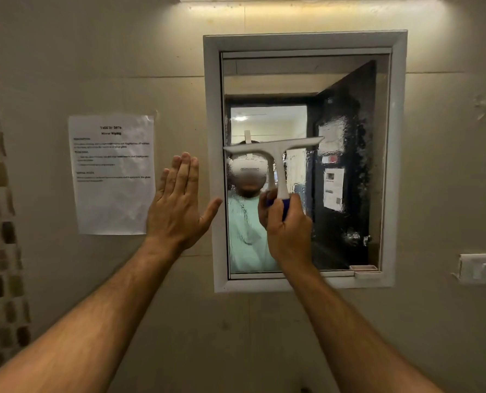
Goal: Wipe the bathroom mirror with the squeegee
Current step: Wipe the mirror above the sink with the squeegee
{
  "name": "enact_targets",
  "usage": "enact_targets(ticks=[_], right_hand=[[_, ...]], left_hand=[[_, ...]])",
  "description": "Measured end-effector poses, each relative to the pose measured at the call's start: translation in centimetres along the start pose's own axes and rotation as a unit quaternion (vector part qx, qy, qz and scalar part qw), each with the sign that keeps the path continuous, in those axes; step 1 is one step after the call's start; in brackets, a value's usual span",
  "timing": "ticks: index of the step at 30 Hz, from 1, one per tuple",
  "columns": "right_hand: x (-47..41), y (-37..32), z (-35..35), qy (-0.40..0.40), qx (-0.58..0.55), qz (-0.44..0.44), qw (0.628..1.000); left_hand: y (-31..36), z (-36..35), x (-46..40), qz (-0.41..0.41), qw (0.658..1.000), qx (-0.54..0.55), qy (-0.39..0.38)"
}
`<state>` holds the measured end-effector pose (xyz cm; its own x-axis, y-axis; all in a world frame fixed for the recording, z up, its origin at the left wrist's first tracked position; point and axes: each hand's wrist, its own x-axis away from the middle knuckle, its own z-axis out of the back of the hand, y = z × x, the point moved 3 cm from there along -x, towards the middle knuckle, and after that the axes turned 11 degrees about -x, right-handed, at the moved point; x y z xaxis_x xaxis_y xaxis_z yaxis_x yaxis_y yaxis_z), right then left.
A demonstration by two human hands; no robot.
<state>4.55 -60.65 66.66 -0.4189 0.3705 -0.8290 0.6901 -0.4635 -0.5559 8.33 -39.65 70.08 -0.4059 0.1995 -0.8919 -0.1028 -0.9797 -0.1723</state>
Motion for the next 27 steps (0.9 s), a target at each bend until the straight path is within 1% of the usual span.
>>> enact_targets(ticks=[5,12,16,19,21,27], right_hand=[[-2.0,-1.1,-0.8,0.006,-0.020,-0.016,1.000],[3.9,2.4,0.2,-0.015,-0.001,-0.042,0.999],[1.9,0.2,0.1,0.004,0.004,-0.020,1.000],[-0.4,-1.3,-0.6,-0.017,-0.050,-0.053,0.997],[-0.8,-1.7,-0.8,-0.008,-0.059,-0.056,0.997],[4.1,2.1,0.1,-0.028,-0.034,-0.046,0.998]], left_hand=[[0.6,-0.1,0.1,0.008,1.000,0.008,0.005],[0.8,0.2,0.8,0.001,1.000,0.019,0.006],[1.0,0.1,1.1,0.005,1.000,0.021,-0.001],[1.5,-0.2,1.2,0.008,1.000,0.022,0.001],[1.7,-0.4,1.5,0.010,1.000,0.026,0.005],[2.0,-0.9,3.3,0.005,0.999,0.034,-0.006]])
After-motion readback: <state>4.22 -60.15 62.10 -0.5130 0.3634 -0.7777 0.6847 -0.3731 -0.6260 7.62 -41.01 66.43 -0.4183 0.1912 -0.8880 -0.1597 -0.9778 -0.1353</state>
